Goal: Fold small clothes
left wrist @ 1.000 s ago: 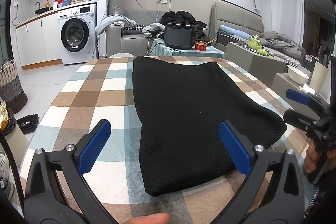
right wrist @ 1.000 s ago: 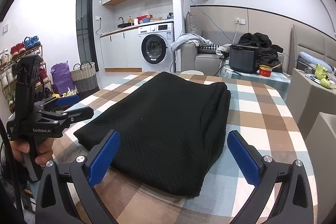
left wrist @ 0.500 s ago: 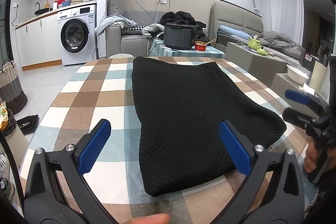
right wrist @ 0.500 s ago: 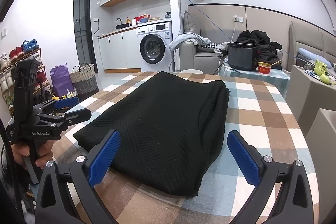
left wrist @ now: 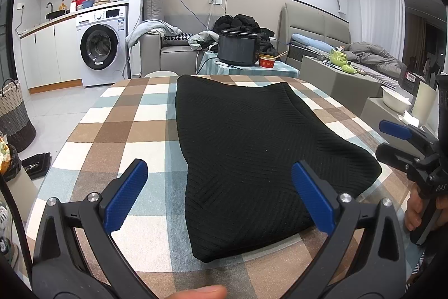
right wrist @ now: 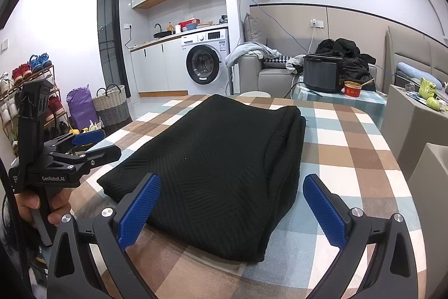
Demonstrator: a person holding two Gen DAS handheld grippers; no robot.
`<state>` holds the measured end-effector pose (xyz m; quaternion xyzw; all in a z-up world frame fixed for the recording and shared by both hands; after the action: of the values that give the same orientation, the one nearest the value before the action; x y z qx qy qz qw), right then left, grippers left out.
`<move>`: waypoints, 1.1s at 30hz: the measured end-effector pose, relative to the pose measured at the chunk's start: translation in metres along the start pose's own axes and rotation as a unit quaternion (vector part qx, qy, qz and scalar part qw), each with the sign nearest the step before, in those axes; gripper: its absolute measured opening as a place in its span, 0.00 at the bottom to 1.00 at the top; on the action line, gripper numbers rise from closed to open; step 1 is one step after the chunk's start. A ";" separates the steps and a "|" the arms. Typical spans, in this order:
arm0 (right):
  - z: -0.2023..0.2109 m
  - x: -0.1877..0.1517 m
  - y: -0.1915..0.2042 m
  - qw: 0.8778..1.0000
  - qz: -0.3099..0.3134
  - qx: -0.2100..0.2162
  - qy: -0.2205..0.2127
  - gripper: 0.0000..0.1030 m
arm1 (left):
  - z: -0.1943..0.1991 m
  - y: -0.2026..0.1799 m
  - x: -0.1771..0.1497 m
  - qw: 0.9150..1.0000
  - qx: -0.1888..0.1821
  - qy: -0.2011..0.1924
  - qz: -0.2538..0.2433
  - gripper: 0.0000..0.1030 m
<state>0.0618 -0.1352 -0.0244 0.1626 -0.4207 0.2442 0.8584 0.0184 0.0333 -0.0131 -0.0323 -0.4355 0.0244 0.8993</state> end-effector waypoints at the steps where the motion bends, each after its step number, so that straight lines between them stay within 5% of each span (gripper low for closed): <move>1: 0.000 0.000 0.000 1.000 0.000 0.000 0.000 1.00 | 0.000 0.000 0.000 1.000 0.000 0.001 0.000 0.99; 33: -0.001 -0.001 0.000 1.000 -0.003 -0.001 0.001 1.00 | -0.001 0.000 0.000 1.000 0.000 -0.001 0.000 0.99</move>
<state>0.0615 -0.1353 -0.0260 0.1628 -0.4191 0.2416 0.8599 0.0193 0.0334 -0.0139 -0.0325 -0.4362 0.0247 0.8989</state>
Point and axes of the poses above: each gripper's, at about its wrist camera, not at the fingertips, and z roughly against the way its jaws point, y to its left, x to its top, the point moved 3 cm from there along -z, roughly the way its jaws point, and after that the axes turned 8 degrees about y, right-handed, at the moved point
